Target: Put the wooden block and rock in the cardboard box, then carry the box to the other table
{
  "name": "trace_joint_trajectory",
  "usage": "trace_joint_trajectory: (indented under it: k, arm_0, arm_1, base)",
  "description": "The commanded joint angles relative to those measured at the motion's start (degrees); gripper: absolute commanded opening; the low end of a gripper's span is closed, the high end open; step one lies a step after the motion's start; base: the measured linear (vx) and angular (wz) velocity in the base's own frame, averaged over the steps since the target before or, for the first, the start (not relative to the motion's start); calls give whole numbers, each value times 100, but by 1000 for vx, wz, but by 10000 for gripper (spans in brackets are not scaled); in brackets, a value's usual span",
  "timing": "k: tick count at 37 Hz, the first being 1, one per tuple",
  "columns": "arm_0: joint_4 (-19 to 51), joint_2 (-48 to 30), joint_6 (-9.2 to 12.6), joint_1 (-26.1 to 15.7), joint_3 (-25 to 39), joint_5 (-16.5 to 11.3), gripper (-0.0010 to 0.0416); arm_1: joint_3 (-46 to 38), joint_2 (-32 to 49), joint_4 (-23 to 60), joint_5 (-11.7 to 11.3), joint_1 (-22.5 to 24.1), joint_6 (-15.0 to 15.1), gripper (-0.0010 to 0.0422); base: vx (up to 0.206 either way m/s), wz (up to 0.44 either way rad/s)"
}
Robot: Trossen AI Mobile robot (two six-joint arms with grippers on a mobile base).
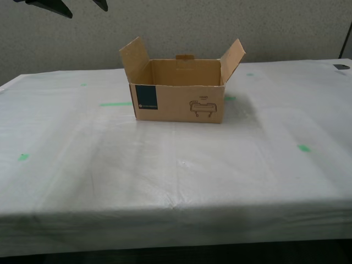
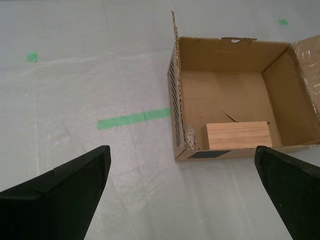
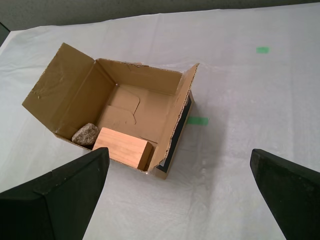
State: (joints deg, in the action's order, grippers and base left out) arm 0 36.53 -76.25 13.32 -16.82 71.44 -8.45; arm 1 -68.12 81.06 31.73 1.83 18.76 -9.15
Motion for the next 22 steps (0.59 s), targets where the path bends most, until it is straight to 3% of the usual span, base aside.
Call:
trace_joint_trajectory:
  k: [1,22]
  arm_0:
    - [-9,4,24,-2,2,26,394]
    - [-9,4,24,-2,2,26,393]
  arm_1:
    - [-2,-2,-11,17,0,17,394]
    - [-2,-2,-11,17,2,17,394]
  base:
    - [0,0]
    - [0,0]
